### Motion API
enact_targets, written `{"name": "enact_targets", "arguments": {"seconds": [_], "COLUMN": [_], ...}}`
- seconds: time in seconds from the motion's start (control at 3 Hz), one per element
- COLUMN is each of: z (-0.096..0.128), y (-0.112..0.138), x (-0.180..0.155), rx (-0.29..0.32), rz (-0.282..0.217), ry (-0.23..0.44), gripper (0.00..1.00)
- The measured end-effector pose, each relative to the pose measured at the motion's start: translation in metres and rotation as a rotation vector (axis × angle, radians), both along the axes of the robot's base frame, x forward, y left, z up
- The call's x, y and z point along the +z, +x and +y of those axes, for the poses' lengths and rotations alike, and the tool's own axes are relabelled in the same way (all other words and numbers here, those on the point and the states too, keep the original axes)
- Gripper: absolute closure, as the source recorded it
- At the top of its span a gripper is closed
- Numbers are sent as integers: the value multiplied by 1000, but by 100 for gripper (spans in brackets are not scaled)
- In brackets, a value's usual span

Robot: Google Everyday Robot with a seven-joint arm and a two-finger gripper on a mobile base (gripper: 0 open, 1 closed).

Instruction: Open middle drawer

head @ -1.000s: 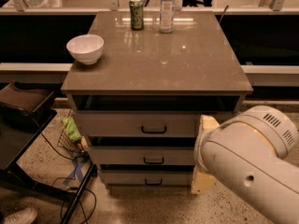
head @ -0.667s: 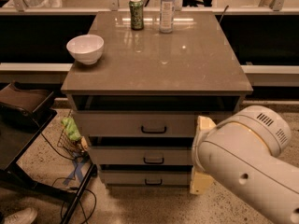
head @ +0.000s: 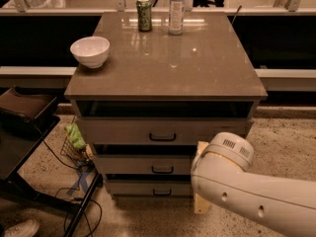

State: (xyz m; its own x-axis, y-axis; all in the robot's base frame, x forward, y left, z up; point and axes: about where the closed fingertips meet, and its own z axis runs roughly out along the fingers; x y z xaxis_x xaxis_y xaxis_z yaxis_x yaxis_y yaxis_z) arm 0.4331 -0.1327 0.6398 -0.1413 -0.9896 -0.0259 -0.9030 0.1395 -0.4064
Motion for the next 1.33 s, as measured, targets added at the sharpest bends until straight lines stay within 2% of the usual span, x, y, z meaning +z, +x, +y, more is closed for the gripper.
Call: {"name": "enact_targets", "arguments": {"seconds": [0.33, 0.67, 1.0, 1.33], "z": [1, 14, 17, 32], "y": [15, 40, 40, 40], "x": [-49, -98, -102, -120], "rx": [47, 137, 146, 183], "rz": [0, -31, -26, 3], "ry": [9, 22, 18, 5], "gripper": [0, 0, 0, 0]}}
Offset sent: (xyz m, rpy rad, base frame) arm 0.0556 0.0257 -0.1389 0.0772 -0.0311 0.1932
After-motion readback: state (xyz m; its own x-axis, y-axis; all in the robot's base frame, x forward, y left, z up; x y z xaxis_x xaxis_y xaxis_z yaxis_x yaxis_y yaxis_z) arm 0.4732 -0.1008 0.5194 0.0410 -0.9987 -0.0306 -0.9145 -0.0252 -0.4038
